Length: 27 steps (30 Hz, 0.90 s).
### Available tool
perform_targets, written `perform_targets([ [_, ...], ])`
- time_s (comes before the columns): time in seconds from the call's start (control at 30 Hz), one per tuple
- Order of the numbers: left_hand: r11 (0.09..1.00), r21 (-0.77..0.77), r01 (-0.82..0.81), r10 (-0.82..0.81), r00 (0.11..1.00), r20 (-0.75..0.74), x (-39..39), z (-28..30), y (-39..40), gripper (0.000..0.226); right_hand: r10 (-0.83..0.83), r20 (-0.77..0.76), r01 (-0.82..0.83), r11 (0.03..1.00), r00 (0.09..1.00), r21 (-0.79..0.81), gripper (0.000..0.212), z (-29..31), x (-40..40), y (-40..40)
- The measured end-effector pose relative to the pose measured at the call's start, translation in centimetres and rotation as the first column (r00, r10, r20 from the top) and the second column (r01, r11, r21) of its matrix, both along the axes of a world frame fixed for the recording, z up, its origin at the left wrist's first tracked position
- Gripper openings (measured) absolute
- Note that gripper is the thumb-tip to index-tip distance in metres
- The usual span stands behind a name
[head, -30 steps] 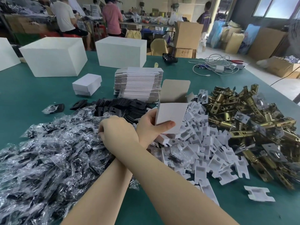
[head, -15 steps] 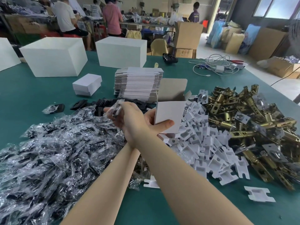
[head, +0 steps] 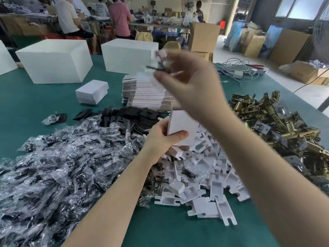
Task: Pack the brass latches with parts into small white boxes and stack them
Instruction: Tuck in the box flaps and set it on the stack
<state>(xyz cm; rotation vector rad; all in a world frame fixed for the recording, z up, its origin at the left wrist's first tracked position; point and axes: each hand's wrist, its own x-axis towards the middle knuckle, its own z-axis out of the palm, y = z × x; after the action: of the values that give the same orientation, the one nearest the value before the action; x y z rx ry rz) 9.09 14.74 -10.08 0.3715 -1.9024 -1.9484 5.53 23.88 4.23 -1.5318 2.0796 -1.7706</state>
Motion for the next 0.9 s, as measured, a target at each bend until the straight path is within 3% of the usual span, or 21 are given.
perform_targets([
  [0.1,0.998,0.057,0.012,-0.009,0.998,-0.055,0.1,0.0,0.0,0.03,-0.074,-0.066,0.072,0.997,0.995,-0.029,0.022,2.0,-3.0,2.7],
  [0.3,0.996,0.084,0.035,-0.028,0.996,-0.087,0.0,-0.2,-0.1,0.028,-0.104,-0.386,0.249,0.903,0.917,0.349,0.029,0.1,-6.2,4.4],
  [0.47,0.996,0.088,0.027,-0.021,0.997,-0.068,-0.2,-0.4,-0.2,0.033,-0.113,-0.51,0.319,0.885,0.853,0.338,0.015,-2.0,-6.8,3.6],
  [0.73,0.991,0.121,0.058,-0.045,0.994,-0.102,-0.3,-0.7,-0.3,0.035,-0.016,-0.604,0.321,0.858,0.797,0.401,0.016,-2.8,-8.0,3.8],
  [0.9,0.992,0.118,0.048,-0.036,0.994,-0.102,-0.4,-0.8,-0.4,0.034,-0.011,-0.604,0.285,0.888,0.797,0.36,0.016,-2.2,-8.3,4.0],
])
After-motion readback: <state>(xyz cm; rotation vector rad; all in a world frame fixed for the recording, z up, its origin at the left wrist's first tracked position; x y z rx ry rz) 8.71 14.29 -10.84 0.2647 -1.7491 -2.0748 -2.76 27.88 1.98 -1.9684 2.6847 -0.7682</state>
